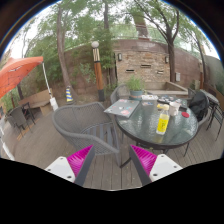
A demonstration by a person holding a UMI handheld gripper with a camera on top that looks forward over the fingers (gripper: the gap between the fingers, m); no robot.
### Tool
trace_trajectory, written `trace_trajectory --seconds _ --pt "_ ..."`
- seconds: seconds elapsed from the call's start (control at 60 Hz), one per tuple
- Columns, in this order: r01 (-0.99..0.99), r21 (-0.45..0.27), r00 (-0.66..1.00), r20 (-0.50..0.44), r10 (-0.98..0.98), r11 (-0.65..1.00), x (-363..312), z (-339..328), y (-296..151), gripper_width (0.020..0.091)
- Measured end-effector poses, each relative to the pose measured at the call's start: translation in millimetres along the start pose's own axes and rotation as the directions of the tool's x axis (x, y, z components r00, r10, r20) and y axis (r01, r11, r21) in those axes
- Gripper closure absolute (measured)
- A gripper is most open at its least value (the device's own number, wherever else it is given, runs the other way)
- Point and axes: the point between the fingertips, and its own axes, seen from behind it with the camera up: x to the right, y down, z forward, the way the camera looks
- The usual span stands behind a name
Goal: Pour water
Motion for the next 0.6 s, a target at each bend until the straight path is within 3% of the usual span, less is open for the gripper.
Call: trace_trajectory --seconds 0.3,0.6 --pt "-0.033 0.057 0.997 -0.062 0.036 0.998 50 37 -9 0.0301" --pt "0.026 0.252 0.992 -0.124 0.005 0.967 205 154 -41 0.0293"
